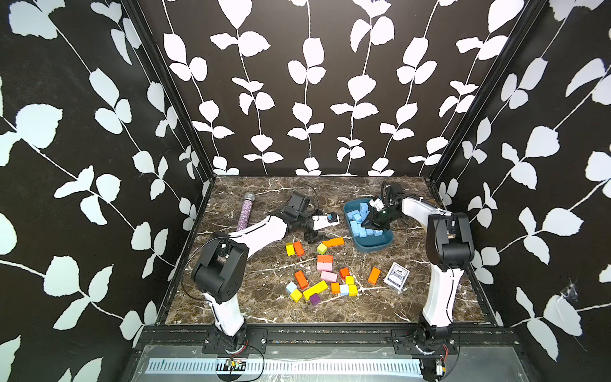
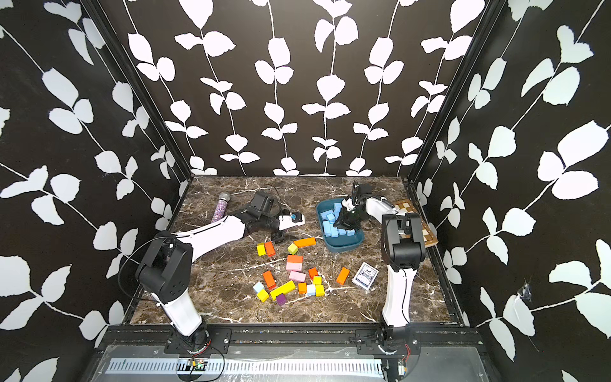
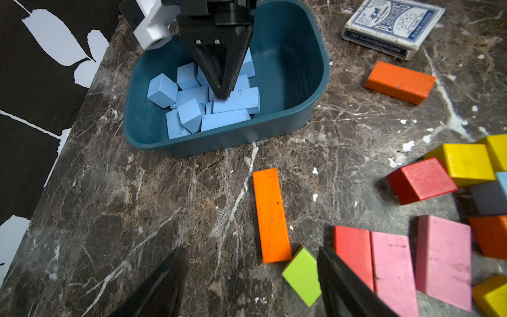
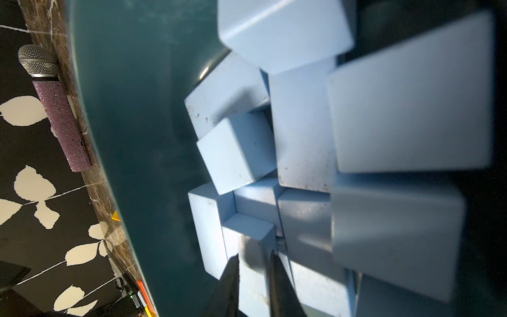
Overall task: Pick out the blue building blocks
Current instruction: Place the building block in the storage box.
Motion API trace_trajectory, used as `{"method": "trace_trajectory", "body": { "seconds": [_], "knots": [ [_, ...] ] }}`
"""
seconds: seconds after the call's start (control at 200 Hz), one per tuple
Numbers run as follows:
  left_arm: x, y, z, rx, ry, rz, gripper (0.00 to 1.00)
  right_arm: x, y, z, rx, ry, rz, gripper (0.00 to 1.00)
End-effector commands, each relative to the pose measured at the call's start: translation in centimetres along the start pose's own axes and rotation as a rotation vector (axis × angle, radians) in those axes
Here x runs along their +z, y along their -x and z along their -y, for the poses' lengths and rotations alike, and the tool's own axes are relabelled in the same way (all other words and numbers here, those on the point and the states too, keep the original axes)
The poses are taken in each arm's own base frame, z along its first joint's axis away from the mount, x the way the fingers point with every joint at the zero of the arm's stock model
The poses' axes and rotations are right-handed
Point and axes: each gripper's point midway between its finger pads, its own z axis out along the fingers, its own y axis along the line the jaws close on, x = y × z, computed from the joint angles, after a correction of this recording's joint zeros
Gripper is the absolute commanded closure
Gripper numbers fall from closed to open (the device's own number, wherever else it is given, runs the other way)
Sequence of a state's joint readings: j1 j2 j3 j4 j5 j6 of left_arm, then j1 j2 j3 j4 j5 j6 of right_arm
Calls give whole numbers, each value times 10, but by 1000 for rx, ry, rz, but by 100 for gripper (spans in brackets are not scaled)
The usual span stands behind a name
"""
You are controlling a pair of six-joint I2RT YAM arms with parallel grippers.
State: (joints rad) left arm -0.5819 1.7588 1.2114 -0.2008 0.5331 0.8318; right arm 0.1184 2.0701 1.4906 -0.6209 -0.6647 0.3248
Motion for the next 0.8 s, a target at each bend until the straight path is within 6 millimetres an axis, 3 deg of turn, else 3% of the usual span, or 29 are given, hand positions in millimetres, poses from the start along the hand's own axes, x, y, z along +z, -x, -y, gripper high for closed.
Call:
{"method": "trace_trajectory", "body": {
  "seconds": [0.0,0.235,0.405,0.545,0.6,0.795],
  "knots": [
    [-3,5,3,5,-13,9,24,-5,9,-9,-18,-2,33,80],
    [-5,5,2,6,-6,9,24,-36,8,-18,-49,-62,91,70],
    [-7,4,3,4,-4,6,24,-54,-15,-18,-42,-123,107,73],
    [-9,1,4,0,-3,3,24,-48,-42,-21,-36,-160,75,80],
    [-9,0,5,-4,-5,0,24,-36,-61,-12,-18,-186,30,83],
    [-11,-2,5,0,-3,-1,24,-10,-77,-5,-4,-216,-30,85]
  ]
}}
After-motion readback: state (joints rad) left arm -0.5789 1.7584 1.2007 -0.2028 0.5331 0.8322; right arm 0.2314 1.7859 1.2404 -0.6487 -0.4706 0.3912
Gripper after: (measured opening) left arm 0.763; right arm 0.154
